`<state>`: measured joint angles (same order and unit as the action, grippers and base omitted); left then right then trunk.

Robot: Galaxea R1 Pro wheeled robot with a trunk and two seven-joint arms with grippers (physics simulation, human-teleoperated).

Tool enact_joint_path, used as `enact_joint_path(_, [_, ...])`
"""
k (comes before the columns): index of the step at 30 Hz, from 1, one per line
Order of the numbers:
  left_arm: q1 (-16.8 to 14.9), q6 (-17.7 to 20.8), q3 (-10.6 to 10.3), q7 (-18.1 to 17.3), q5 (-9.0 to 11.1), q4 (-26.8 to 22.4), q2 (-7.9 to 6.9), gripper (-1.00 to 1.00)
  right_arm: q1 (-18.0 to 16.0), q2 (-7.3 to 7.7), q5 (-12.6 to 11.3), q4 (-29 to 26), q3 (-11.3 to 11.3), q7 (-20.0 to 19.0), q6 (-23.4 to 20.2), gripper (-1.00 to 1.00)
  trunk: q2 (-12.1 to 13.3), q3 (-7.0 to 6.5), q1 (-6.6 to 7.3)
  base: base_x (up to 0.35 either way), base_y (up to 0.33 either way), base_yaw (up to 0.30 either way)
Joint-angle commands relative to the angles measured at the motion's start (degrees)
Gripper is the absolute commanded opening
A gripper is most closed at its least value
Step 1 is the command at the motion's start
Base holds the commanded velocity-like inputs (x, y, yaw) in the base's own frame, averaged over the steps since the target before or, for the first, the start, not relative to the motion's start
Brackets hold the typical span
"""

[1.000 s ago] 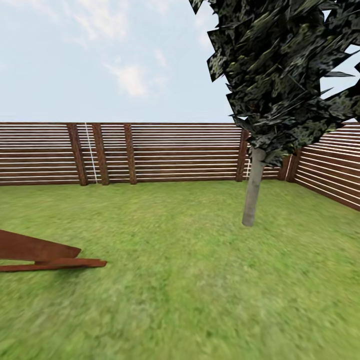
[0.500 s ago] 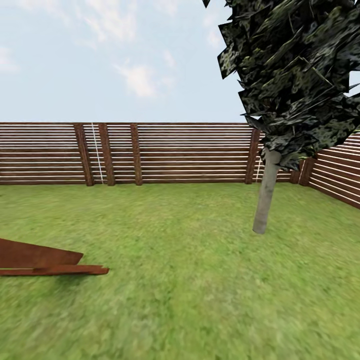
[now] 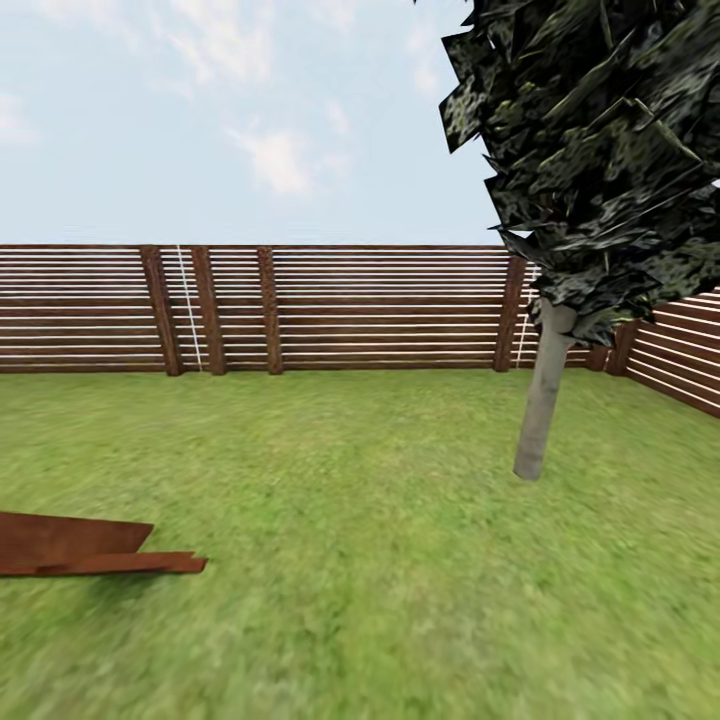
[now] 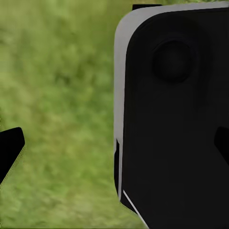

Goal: Take the three Easter eggs out of the wicker basket on the lawn in the garden, then place them on the lawn next to a single tree (choose any tree) so that all three eggs are next to the same tree and none are left in the basket.

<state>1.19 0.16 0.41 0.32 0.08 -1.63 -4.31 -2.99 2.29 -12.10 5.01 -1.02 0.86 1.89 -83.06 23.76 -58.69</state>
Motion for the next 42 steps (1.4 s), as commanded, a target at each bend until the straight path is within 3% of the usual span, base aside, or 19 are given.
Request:
enact_joint_path(1, [0.0, 0.0, 0.0, 0.0, 0.0, -0.1, 0.0, 1.0, -0.1, -0.01, -0.4, 0.2, -0.1, 0.0, 0.2, 1.0, 0.0, 0.05, -0.03, 0.328, 0.0, 0.0])
enact_joint_path(42, [0.0, 0.0, 0.0, 0.0, 0.0, -0.1, 0.0, 1.0, -0.1, 0.08, -0.4, 0.2, -0.1, 0.0, 0.2, 1.0, 0.0, 0.05, -0.03, 0.327, 0.0, 0.0])
